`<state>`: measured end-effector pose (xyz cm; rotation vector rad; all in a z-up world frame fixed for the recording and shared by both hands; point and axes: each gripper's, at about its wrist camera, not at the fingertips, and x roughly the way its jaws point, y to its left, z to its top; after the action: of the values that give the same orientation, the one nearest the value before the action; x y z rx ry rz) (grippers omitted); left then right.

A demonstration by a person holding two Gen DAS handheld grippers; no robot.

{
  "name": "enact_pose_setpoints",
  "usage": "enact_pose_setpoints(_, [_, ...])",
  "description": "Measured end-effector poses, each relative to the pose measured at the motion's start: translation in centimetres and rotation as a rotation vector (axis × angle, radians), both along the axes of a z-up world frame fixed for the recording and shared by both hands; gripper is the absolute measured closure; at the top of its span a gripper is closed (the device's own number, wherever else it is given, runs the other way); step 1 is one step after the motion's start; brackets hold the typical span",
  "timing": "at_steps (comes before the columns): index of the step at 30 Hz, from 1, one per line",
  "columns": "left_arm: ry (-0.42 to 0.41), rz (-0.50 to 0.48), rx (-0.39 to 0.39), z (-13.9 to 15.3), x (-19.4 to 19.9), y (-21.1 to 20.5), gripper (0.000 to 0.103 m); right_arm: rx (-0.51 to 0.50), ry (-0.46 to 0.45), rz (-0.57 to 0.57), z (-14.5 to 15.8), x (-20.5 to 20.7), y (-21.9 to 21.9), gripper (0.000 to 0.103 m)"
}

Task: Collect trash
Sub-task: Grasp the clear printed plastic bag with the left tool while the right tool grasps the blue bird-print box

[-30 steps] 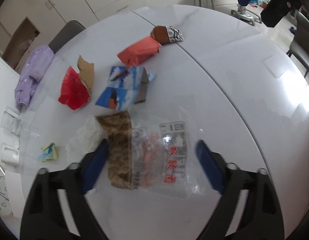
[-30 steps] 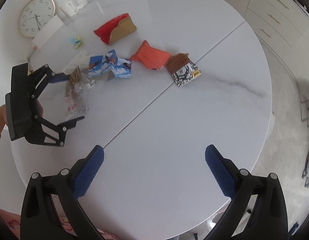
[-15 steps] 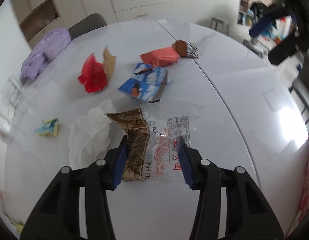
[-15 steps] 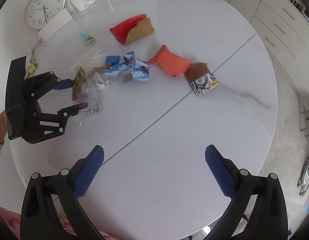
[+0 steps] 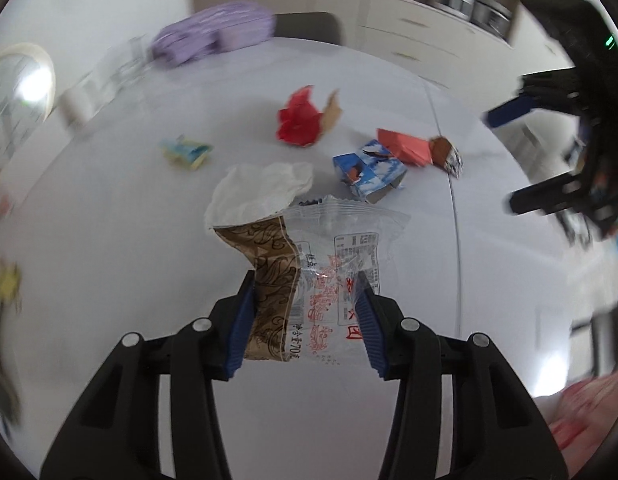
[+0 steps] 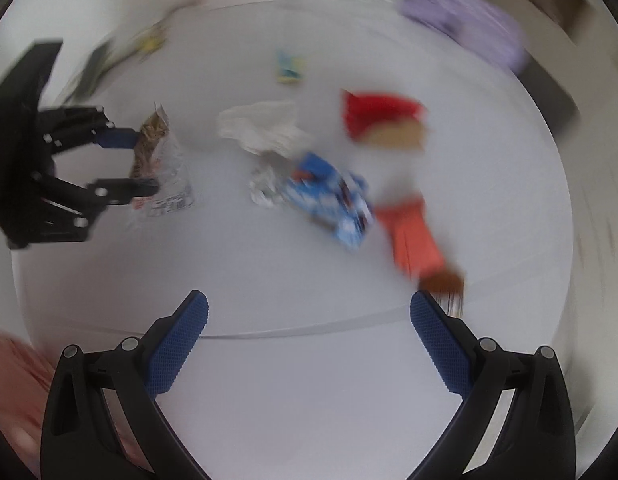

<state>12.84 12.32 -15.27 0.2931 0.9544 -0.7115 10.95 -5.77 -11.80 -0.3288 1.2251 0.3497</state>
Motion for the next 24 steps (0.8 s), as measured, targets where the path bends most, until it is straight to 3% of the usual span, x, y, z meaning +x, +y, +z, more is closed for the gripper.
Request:
enact_pose_setpoints(2, [0.014,0.078,-0.005,0.5,-1.1,0.2,0.056,-0.008,-0.015,0.138,-0.8,1.4,0.5,0.003])
enact_pose_setpoints(9, [0.079,0.34,-0.041,2.0,-4.9,-0.6,0.056,-0.076,-0.047,0.464,-3.4,4.9,1.4,0.003])
enact_pose_setpoints(13, [0.066,0.393,-0.004,2.7,-7.1,-1.9,0.055,-0.1,-0.033,0.6,-4.6,6.2,1.7,0.003])
enact_pose_setpoints(17, [0.083,0.434,0.004,2.9,-8.1,-2.9,0.055,-0.106,-0.019,0.688,-6.1,7.1,2.0,0.01])
enact_pose_setpoints(19, [0.092,0.451,0.006,2.8,-8.2,-3.5,0.055,-0.107,-0.001,0.72,-6.8,7.4,2.3,0.019])
enact_pose_setpoints(22, [0.088,0.458,0.021,2.8,-8.1,-4.4,0.055,-0.083,0.045,0.758,-7.4,7.9,2.4,0.047])
enact_pose_setpoints(24, [0.089,0.466,0.029,2.8,-8.0,-4.7,0.055,-0.066,0.062,0.762,-7.6,8.1,2.4,0.052])
